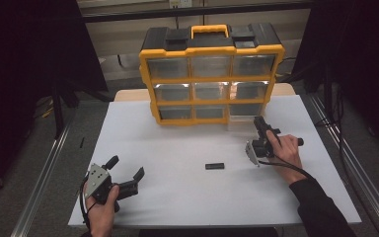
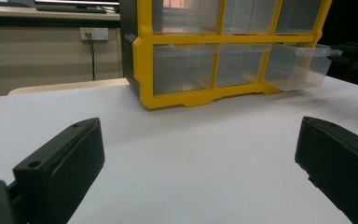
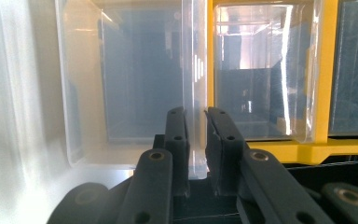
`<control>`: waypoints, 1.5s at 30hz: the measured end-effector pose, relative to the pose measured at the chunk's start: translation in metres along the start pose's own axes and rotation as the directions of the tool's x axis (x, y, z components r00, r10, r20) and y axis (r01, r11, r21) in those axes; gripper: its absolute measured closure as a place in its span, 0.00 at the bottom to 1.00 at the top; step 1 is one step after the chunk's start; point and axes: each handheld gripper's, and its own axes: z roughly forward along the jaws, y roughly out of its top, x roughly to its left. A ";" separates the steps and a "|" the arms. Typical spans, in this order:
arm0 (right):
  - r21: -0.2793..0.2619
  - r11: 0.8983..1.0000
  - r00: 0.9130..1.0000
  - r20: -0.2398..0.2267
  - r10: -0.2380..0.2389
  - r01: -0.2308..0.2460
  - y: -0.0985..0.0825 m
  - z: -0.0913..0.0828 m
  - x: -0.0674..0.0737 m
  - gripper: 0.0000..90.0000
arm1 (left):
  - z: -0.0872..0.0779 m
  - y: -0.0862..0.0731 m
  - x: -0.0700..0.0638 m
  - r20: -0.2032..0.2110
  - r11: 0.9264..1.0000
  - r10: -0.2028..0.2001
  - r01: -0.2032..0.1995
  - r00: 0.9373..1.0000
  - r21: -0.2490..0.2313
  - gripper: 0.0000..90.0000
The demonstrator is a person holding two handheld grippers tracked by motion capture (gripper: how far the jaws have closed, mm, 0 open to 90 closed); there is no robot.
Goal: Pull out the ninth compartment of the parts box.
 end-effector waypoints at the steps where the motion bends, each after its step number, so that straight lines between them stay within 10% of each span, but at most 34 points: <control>1: 0.000 1.000 1.000 -0.002 0.008 -0.008 0.000 0.000 0.000 0.89 | 0.000 0.000 0.000 -0.001 1.000 0.000 0.000 1.000 0.000 0.02; 45: -0.022 1.000 1.000 -0.009 0.004 -0.004 0.001 -0.016 0.001 0.89 | 0.000 0.000 0.000 -0.001 1.000 -0.002 0.002 1.000 -0.001 0.02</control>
